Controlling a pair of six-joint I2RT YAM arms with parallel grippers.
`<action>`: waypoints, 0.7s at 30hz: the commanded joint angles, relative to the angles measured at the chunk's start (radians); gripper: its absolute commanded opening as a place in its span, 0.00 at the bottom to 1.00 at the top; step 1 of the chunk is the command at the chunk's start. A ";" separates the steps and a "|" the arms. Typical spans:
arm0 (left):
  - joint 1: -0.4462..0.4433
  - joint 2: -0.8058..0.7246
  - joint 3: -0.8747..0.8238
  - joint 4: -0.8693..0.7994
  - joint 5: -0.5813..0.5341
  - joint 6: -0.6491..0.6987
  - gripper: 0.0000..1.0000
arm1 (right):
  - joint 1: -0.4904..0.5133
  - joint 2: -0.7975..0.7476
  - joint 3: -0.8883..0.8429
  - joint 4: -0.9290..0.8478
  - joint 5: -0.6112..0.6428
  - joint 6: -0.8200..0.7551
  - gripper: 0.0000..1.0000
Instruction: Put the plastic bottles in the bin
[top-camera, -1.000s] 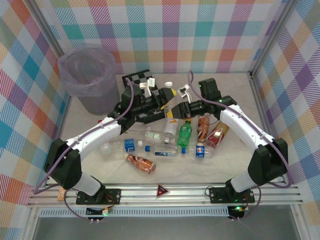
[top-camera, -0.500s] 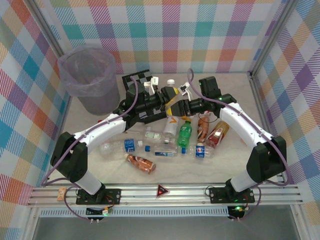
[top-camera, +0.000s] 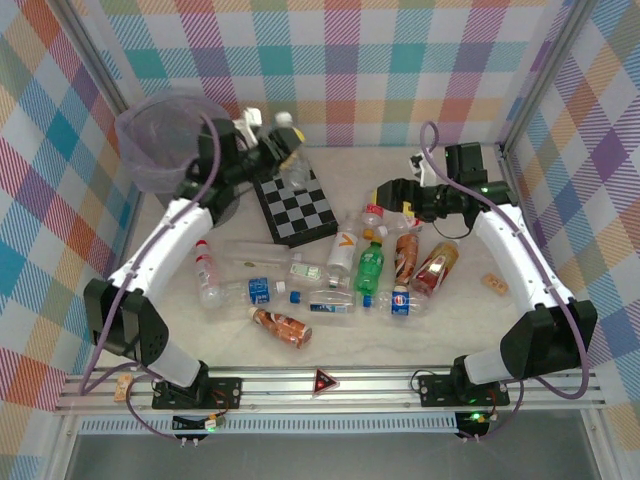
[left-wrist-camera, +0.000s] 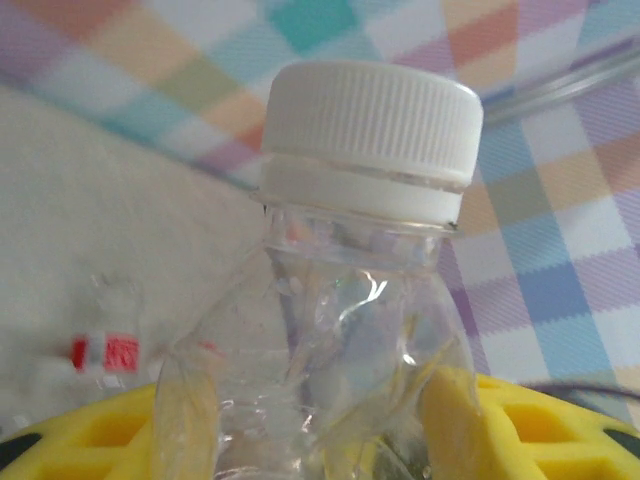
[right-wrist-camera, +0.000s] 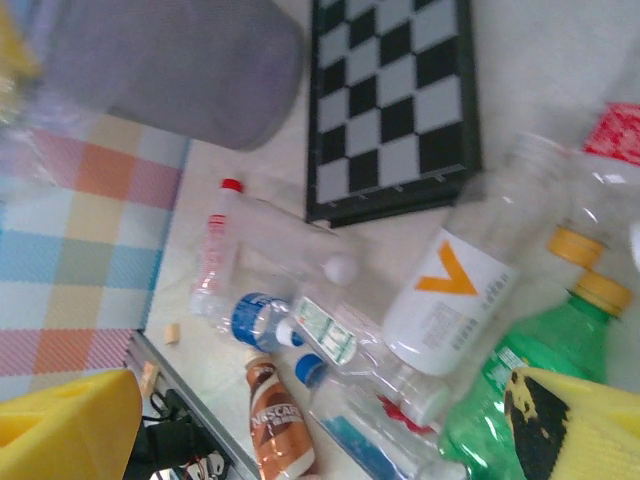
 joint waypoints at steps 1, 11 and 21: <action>0.105 -0.049 0.143 -0.199 -0.080 0.147 0.40 | -0.019 -0.012 -0.017 -0.108 0.086 0.029 0.94; 0.417 0.029 0.245 -0.203 -0.282 0.176 0.36 | -0.040 -0.009 -0.068 -0.204 0.210 0.059 0.96; 0.491 0.258 0.478 -0.437 -0.411 0.390 0.35 | -0.041 -0.072 -0.075 -0.266 0.245 0.062 0.99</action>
